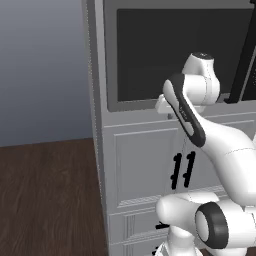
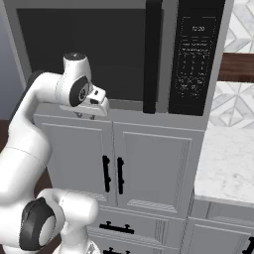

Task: Navigate to the sink.

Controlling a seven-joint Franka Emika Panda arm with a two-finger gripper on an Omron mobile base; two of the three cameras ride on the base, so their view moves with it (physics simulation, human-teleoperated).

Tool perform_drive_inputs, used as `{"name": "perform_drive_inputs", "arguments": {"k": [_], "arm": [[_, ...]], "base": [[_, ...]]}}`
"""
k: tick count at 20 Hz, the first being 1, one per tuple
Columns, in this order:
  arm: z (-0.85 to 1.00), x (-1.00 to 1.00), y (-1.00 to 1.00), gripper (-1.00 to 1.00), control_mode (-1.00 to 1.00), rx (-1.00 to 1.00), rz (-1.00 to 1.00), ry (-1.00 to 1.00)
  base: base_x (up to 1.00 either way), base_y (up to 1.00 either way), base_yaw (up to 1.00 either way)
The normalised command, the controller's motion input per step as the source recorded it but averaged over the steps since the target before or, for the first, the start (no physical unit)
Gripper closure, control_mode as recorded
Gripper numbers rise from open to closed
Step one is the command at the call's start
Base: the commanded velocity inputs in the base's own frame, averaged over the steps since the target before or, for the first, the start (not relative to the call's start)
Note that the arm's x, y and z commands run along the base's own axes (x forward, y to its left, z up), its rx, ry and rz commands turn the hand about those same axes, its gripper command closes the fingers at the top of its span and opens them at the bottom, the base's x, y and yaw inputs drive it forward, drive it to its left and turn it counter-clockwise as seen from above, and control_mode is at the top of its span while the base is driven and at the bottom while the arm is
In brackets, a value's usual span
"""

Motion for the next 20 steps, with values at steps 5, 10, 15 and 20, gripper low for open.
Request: {"name": "perform_drive_inputs", "arguments": {"k": [5,10,15,20], "arm": [[0.00,0.00,0.00,-1.00,1.00,0.00,0.00,0.00],[0.00,0.00,0.00,-1.00,1.00,0.00,0.00,0.00],[0.00,0.00,0.00,-1.00,1.00,0.00,0.00,0.00],[0.00,0.00,0.00,-1.00,1.00,0.00,0.00,0.00]], "base": [[0.00,0.00,0.00],[-0.44,0.00,0.01],[-0.02,0.00,0.00],[-0.37,0.18,0.25]]}}
